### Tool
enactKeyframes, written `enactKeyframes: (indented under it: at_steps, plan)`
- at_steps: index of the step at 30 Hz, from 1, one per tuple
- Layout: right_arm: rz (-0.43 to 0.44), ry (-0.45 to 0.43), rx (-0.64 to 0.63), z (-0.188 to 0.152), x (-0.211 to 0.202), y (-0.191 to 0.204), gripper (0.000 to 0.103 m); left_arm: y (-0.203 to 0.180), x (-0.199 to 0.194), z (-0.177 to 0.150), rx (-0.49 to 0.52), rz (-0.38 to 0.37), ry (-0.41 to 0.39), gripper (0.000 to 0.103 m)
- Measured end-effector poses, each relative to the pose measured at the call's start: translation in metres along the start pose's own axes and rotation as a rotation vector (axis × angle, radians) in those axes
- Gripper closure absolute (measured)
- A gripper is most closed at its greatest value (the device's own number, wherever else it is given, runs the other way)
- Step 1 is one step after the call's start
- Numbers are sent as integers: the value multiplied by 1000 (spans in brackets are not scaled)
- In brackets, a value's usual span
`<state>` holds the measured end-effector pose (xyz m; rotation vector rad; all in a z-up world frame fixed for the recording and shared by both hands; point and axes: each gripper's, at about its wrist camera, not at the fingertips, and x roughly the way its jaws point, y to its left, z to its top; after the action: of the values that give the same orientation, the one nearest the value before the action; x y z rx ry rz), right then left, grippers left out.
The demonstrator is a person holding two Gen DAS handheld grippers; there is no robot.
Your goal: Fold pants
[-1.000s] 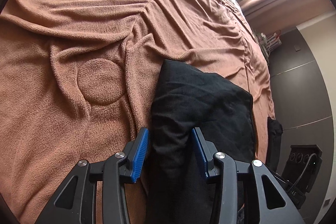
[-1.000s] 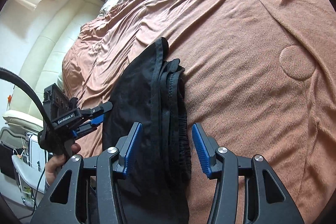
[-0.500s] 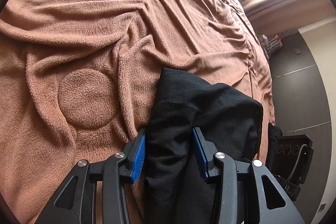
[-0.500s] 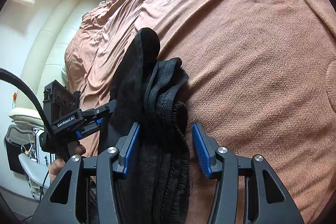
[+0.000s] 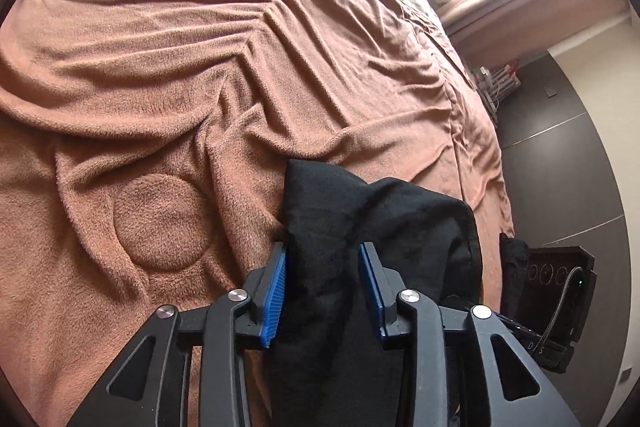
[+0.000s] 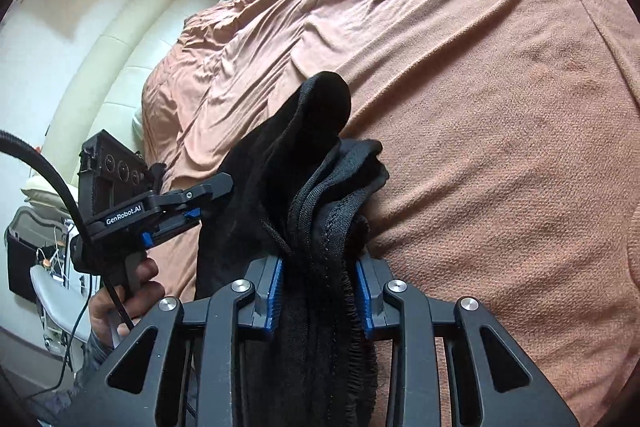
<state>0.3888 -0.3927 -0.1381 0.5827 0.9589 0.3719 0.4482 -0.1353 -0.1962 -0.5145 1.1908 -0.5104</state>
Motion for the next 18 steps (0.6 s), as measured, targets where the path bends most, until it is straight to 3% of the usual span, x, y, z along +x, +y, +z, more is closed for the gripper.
enactKeyframes:
  at_steps: [4,9,18]
  plan:
    - [0,23,52,0,1,-6,50,8,3,-10,-16,2,31,57]
    - [49,39,59,6,5,-6,44,12,9,-15,-14,3,42,57]
    - [76,55,58,14,16,-16,44,6,17,-12,17,-5,31,57]
